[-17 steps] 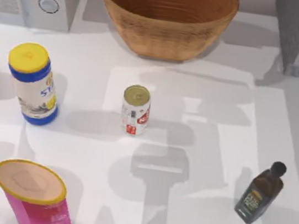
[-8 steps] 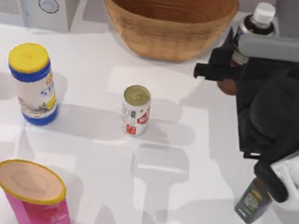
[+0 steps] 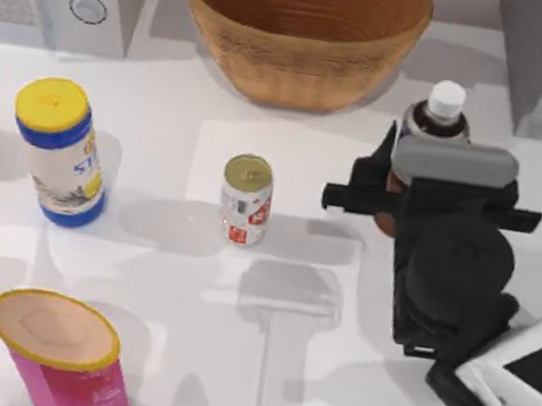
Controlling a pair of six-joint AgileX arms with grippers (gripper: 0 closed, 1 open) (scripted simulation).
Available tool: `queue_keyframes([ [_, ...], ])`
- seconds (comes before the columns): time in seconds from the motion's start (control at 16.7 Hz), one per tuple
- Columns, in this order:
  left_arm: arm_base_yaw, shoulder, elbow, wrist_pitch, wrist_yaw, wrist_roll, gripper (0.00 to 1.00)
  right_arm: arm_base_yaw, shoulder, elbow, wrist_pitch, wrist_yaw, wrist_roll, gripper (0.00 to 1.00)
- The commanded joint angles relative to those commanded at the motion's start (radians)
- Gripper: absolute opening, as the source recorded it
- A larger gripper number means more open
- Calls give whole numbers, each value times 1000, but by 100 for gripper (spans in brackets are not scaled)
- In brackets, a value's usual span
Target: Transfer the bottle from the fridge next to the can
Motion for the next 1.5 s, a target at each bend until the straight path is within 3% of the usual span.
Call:
queue_keyframes([
  [0.66, 0, 0, 0, 0, 0, 0, 100, 0, 0, 0, 0, 0, 0, 0],
  [1.44, 0, 0, 0, 0, 0, 0, 100, 0, 0, 0, 0, 0, 0, 98],
  [1.5, 0, 0, 0, 0, 0, 0, 100, 0, 0, 0, 0, 0, 0, 100],
])
